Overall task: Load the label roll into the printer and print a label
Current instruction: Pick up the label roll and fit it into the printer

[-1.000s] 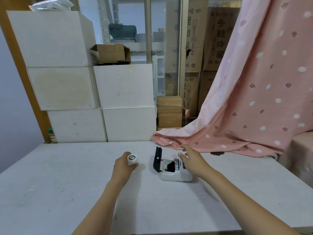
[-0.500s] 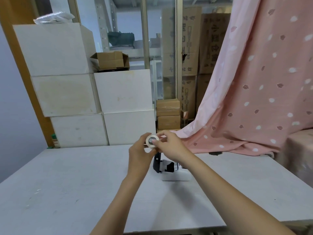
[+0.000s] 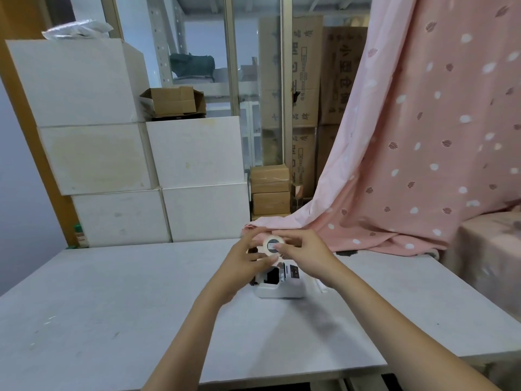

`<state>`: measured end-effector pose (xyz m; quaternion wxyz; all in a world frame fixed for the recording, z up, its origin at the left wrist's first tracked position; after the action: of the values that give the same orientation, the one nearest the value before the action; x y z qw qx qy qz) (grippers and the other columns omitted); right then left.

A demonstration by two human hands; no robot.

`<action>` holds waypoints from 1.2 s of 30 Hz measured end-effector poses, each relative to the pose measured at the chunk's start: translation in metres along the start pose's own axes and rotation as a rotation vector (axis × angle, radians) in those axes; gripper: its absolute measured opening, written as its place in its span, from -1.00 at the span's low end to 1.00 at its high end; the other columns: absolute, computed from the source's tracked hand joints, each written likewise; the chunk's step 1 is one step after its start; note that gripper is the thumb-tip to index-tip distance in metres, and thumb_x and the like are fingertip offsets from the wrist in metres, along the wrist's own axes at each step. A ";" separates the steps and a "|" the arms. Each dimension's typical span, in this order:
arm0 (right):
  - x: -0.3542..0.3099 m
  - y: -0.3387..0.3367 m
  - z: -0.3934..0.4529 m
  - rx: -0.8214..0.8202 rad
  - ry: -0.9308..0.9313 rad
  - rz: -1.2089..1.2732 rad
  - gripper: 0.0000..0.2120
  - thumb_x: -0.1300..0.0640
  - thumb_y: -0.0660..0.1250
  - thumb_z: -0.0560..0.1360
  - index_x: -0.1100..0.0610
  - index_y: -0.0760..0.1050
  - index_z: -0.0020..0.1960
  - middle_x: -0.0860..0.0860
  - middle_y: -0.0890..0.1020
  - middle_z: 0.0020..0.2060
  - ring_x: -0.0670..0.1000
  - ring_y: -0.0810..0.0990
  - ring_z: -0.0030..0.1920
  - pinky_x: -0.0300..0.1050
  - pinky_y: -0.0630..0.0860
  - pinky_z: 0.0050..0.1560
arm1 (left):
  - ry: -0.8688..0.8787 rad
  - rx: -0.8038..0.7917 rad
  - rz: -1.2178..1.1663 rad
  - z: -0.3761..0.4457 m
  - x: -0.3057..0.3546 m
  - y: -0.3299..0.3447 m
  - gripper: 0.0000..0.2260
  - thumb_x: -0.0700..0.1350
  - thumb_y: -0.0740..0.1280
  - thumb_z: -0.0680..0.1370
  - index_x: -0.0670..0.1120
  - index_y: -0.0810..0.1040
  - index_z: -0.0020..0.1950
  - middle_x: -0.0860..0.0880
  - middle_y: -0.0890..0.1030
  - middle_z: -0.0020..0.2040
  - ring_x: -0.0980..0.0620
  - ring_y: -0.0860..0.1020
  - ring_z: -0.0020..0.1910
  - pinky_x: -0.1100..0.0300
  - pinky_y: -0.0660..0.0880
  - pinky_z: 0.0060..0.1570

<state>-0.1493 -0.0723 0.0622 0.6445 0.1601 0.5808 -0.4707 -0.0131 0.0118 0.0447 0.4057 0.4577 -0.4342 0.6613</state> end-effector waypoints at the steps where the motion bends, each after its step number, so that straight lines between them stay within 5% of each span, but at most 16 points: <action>1: 0.001 -0.001 -0.002 -0.028 -0.017 -0.010 -0.59 0.22 0.45 0.57 -0.36 0.71 -0.04 -0.14 0.80 0.01 -0.02 0.74 0.14 0.04 0.64 0.28 | -0.038 -0.032 -0.077 -0.001 0.000 -0.001 -0.54 -0.08 0.45 0.56 0.09 0.44 0.44 -0.01 0.61 0.26 0.02 0.66 0.17 0.19 0.63 0.09; 4: -0.001 0.002 -0.009 -0.106 -0.061 -0.002 -0.64 0.27 0.43 0.57 -0.11 0.72 0.25 -0.11 0.79 0.10 -0.05 0.74 0.18 -0.06 0.62 0.29 | -0.045 -0.048 -0.082 0.001 0.000 -0.005 -0.67 -0.08 0.37 0.61 -0.11 0.56 0.37 -0.09 0.70 0.16 -0.07 0.68 0.16 0.06 0.61 0.21; 8: 0.001 0.002 -0.009 -0.141 -0.077 0.037 -0.64 0.24 0.44 0.60 0.01 0.68 0.36 -0.11 0.78 0.15 -0.14 0.74 0.16 -0.22 0.62 0.24 | 0.020 0.007 0.035 0.002 0.000 -0.009 -0.81 0.00 0.47 0.53 0.03 0.72 0.13 -0.03 0.73 0.08 -0.06 0.67 0.14 -0.07 0.57 0.27; 12: 0.008 -0.003 -0.009 -0.039 -0.080 0.139 -0.67 0.14 0.53 0.54 0.02 0.70 0.30 -0.06 0.79 0.13 -0.06 0.75 0.17 -0.04 0.62 0.32 | 0.035 0.093 -0.064 -0.001 0.001 -0.009 -0.78 -0.05 0.52 0.49 -0.01 0.71 0.13 -0.04 0.73 0.07 -0.04 0.70 0.09 -0.02 0.62 0.21; 16: 0.009 -0.003 -0.017 -0.016 -0.119 0.218 -0.71 0.20 0.48 0.58 -0.14 0.71 0.19 -0.15 0.78 0.11 -0.11 0.74 0.17 -0.12 0.64 0.25 | 0.039 0.098 -0.114 -0.005 0.004 -0.006 -0.75 -0.08 0.54 0.47 -0.03 0.71 0.15 -0.05 0.73 0.10 -0.05 0.70 0.10 -0.01 0.62 0.18; 23: 0.017 -0.009 -0.016 0.021 -0.123 0.154 -0.71 0.13 0.50 0.57 -0.03 0.73 0.28 -0.11 0.76 0.18 -0.13 0.71 0.22 0.00 0.62 0.34 | 0.038 0.177 -0.050 -0.009 0.008 -0.009 -0.74 -0.05 0.57 0.43 0.02 0.72 0.10 0.02 0.73 0.06 0.04 0.71 0.02 0.05 0.63 0.14; 27: 0.015 -0.004 -0.019 0.022 -0.124 0.222 -0.68 0.20 0.50 0.56 -0.18 0.71 0.18 -0.20 0.78 0.09 -0.16 0.73 0.18 -0.17 0.64 0.24 | 0.015 0.252 -0.131 -0.010 0.005 -0.003 -0.80 -0.03 0.56 0.44 0.05 0.73 0.05 -0.01 0.75 0.00 -0.02 0.71 0.02 0.03 0.64 0.12; 36: 0.029 -0.007 -0.019 0.042 -0.079 0.320 -0.72 0.20 0.48 0.57 -0.07 0.71 0.22 -0.08 0.78 0.14 -0.10 0.72 0.23 -0.14 0.61 0.29 | -0.064 0.173 -0.451 -0.007 -0.013 0.018 -0.69 -0.14 0.48 0.52 -0.20 0.63 0.24 -0.18 0.72 0.11 -0.14 0.69 0.14 -0.02 0.55 0.24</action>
<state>-0.1701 -0.0737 0.0336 0.7301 0.2454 0.5123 -0.3799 -0.0283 0.0118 0.0269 0.4884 0.5970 -0.2753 0.5738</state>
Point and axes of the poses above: each hand's wrist, its own z-axis towards the middle knuckle, its own y-axis out of the palm, x = y × z, the point moved 5 cm from there along z, towards the middle knuckle
